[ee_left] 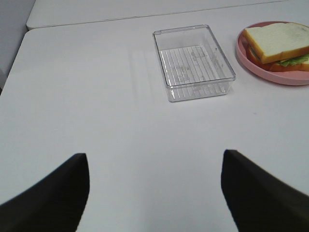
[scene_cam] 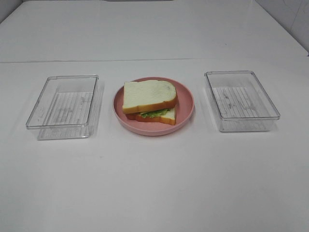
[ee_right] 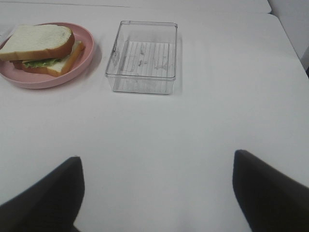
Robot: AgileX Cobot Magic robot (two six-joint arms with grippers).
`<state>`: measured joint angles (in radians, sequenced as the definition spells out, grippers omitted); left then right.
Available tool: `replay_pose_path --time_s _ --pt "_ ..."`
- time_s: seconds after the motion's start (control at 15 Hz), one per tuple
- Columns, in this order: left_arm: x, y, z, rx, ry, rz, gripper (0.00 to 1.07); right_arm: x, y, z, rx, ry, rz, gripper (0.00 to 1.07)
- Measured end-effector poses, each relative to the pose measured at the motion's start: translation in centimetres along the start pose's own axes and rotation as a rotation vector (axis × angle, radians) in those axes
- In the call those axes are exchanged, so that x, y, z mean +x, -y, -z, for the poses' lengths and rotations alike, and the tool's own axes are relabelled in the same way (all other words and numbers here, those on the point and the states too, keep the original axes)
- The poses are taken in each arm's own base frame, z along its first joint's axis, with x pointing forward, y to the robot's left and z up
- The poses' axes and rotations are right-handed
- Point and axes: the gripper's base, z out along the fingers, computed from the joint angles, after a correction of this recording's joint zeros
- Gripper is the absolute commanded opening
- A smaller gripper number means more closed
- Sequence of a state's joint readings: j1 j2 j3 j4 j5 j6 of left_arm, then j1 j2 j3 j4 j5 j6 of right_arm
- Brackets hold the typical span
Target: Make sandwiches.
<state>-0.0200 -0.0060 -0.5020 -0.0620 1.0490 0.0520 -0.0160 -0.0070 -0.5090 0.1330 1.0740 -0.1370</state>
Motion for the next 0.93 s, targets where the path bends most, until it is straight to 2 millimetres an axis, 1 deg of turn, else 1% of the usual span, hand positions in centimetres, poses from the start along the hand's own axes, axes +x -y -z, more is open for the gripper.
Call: replay_pose_path --time_s 0.93 --pt "0.0 0.0 0.0 0.0 0.0 0.0 0.73 0.0 0.0 0.0 0.0 0.0 0.0 0.79"
